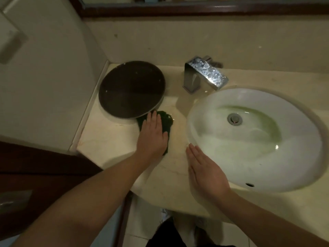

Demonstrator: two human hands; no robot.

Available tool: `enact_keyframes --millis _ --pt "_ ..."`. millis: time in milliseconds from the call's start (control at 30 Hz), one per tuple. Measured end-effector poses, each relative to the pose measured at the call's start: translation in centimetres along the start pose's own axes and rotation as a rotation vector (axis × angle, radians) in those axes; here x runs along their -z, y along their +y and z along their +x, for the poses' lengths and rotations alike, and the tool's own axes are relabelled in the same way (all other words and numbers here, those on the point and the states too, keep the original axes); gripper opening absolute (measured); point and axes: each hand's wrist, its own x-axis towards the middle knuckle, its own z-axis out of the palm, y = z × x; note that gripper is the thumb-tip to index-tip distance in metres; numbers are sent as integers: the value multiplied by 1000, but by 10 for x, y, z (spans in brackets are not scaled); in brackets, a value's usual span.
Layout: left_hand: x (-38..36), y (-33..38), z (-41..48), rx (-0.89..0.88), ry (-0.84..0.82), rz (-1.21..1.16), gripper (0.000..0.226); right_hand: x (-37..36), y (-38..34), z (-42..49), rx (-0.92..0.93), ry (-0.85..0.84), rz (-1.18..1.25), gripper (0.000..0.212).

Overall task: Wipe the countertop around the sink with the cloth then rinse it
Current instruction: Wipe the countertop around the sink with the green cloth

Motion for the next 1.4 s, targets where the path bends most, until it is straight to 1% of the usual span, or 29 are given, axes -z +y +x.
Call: enact_keyframes --millis 133,267,367,500,533,600,667,733,767,833,933,1033,1133,1200,1267,1400 --pt "-4 25 15 -26 30 2 69 -2 1 2 2 14 -24 55" --pt "-1 41 38 -48 33 -33 68 -3 0 -1 0 9 35 55" --pt "2 63 67 -104 6 -56 69 -3 0 1 1 7 12 54" --pt "2 71 68 -228 -50 -4 69 -2 3 -1 20 10 -31 54" --pt "1 69 60 -285 -56 31 68 -2 1 -1 8 2 -32 54" --pt "-1 63 40 -454 -81 102 64 -3 1 -1 -1 4 -27 55" --pt "-2 54 16 -579 -132 101 61 -3 3 -1 -11 18 5 54" --pt "0 39 -10 -602 -147 64 60 -3 3 -3 -19 18 21 54" --pt "0 29 -22 -582 -148 42 61 -3 2 -4 -15 17 25 54" --pt "2 5 -44 -472 -129 35 63 -2 1 -4 2 19 41 55" --pt "9 -44 -73 -223 -93 44 65 1 -3 -4 7 26 60 56" --pt "14 -93 -92 -12 -31 50 65 0 -3 -5 6 42 69 54" --pt "18 -128 -92 261 100 29 64 -1 -1 -3 15 17 77 56" --pt "20 -142 -87 402 92 -17 64 0 -4 -4 -9 -18 64 55" --pt "15 -143 -84 442 80 -7 65 1 -5 -4 -44 -65 55 54" --pt "2 -106 -94 394 104 37 65 5 -5 -2 -72 -102 79 54"
